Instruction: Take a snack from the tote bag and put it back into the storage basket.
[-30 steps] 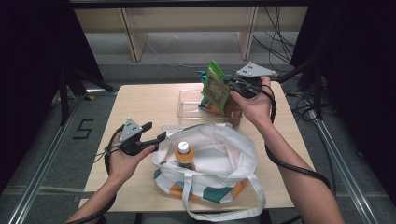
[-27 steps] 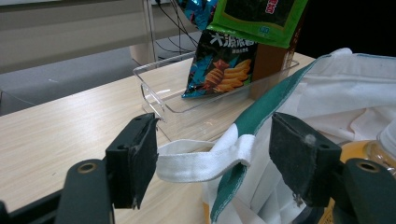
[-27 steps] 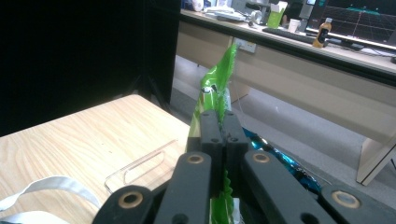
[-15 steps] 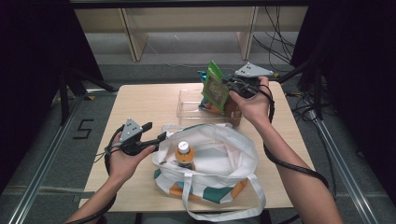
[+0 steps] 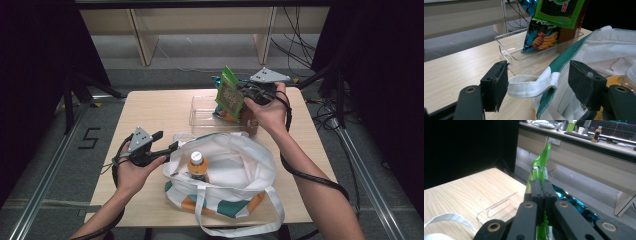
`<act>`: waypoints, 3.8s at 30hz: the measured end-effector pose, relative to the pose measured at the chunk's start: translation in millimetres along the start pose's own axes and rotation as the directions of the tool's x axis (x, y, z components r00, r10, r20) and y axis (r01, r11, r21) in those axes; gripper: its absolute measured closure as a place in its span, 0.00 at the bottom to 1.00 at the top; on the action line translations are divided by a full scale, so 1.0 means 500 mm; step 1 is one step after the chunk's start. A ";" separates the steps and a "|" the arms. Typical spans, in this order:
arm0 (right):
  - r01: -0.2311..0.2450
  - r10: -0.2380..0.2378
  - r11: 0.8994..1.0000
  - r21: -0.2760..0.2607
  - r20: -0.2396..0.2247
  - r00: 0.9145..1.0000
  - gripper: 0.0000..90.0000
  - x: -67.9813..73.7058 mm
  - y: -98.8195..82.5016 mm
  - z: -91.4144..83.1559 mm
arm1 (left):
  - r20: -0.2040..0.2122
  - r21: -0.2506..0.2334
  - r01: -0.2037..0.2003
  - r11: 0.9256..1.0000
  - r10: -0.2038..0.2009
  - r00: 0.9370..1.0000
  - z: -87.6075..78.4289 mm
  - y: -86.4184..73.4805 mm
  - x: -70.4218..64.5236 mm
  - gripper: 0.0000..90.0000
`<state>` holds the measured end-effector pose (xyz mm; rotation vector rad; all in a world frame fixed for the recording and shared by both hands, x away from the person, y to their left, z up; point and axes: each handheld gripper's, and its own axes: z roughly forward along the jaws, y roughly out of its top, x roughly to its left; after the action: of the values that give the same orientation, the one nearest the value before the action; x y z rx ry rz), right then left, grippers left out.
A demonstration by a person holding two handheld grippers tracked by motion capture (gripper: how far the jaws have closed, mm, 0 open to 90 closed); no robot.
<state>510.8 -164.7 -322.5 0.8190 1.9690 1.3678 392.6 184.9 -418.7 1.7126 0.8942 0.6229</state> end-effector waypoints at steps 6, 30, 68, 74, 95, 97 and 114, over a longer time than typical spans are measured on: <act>-0.005 0.005 1.000 0.005 0.008 1.000 1.00 0.001 -0.007 0.006 | 0.000 0.001 0.000 1.000 0.000 1.000 0.000 -0.001 0.000 0.36; 0.001 -0.001 1.000 0.021 -0.003 1.000 1.00 -0.002 -0.025 0.022 | 0.001 0.003 0.002 1.000 -0.002 1.000 0.001 -0.001 0.001 0.36; 0.099 -0.100 0.994 0.035 0.019 0.995 1.00 0.008 -0.043 0.043 | 0.002 0.003 0.001 1.000 -0.001 1.000 0.001 -0.002 0.000 0.36; 0.126 -0.127 0.992 0.029 0.024 0.992 1.00 0.005 -0.045 0.047 | 0.004 0.004 0.000 1.000 0.000 1.000 0.002 -0.002 0.000 0.36; 0.148 -0.150 0.987 0.061 0.028 0.988 1.00 0.006 -0.053 0.054 | 0.004 0.005 0.001 1.000 -0.001 1.000 0.002 -0.003 0.000 0.36; 0.186 -0.188 0.981 0.051 0.046 0.981 1.00 0.002 -0.053 0.057 | 0.005 0.006 0.000 1.000 0.000 1.000 0.002 -0.003 0.000 0.36; 0.208 -0.211 0.976 0.067 0.050 0.976 1.00 0.008 -0.058 0.059 | 0.007 0.010 0.002 1.000 -0.002 1.000 0.004 -0.004 -0.001 0.36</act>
<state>526.6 -152.8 -358.8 0.6487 1.9981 1.1550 393.2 183.9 -421.3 1.7215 0.8950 0.6115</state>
